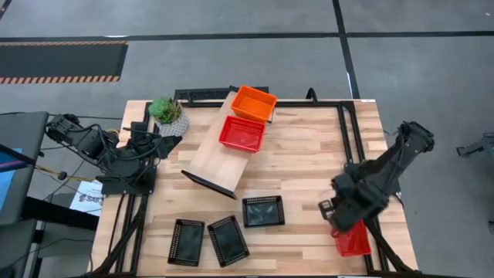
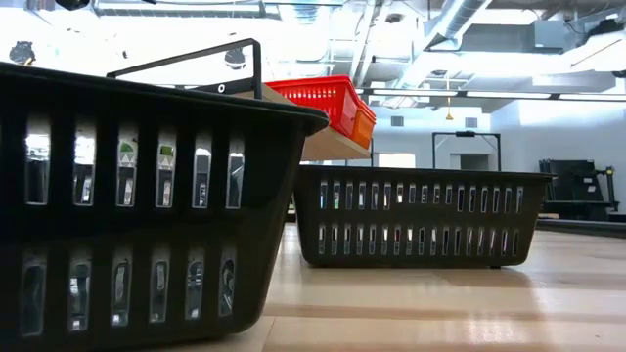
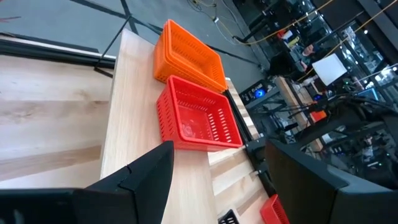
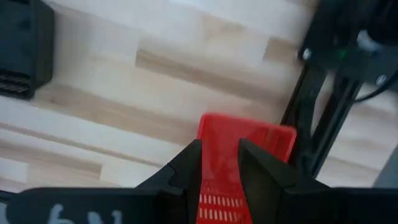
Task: Stack baskets on shelf by color
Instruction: Stack the red bin on top of the stacked red bins on the shelf
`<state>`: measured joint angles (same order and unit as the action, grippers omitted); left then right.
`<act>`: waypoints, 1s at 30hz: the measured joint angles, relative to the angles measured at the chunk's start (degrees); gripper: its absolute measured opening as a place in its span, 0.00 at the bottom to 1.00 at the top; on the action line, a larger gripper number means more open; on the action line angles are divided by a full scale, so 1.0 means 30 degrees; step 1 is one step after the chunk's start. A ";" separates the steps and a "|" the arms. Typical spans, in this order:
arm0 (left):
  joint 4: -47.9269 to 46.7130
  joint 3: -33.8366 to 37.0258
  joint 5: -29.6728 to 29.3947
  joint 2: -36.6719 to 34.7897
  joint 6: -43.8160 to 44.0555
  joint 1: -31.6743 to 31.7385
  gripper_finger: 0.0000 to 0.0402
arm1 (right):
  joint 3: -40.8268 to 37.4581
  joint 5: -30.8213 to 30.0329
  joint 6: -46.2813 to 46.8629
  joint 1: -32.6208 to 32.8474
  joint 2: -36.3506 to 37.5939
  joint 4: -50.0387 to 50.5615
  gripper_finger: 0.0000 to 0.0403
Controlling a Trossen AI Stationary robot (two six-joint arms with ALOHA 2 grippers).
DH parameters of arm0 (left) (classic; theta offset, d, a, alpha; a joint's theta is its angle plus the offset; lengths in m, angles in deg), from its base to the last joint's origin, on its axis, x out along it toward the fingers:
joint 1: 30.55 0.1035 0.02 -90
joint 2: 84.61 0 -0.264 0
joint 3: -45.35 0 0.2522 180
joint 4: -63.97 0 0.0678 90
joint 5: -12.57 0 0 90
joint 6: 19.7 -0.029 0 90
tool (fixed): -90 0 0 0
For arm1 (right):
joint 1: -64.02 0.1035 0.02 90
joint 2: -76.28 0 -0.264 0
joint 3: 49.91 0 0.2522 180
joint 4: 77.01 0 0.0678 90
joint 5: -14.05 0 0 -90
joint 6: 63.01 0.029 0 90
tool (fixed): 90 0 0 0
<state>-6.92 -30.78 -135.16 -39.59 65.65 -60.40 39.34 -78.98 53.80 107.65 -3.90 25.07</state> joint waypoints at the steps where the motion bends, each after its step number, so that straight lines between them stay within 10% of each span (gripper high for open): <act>1: 0.0000 0.0000 0.0000 0.0000 0.0075 -0.0003 0.60 | -0.0237 0.0000 0.0789 0.0549 0.0000 -0.0356 0.32; 17: 0.0000 0.0000 0.0175 0.0000 0.1027 -0.0006 0.60 | -0.3531 0.1072 0.3770 0.3495 -0.2794 -0.7469 0.53; 30: -0.0233 0.0000 0.0189 0.0000 0.1009 -0.0005 0.60 | -0.3514 0.2578 0.3945 0.3871 -0.5450 -0.8966 0.51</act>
<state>-7.62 -30.78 -134.59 -39.59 68.67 -60.41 28.80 -71.24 65.63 119.27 -20.25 -1.83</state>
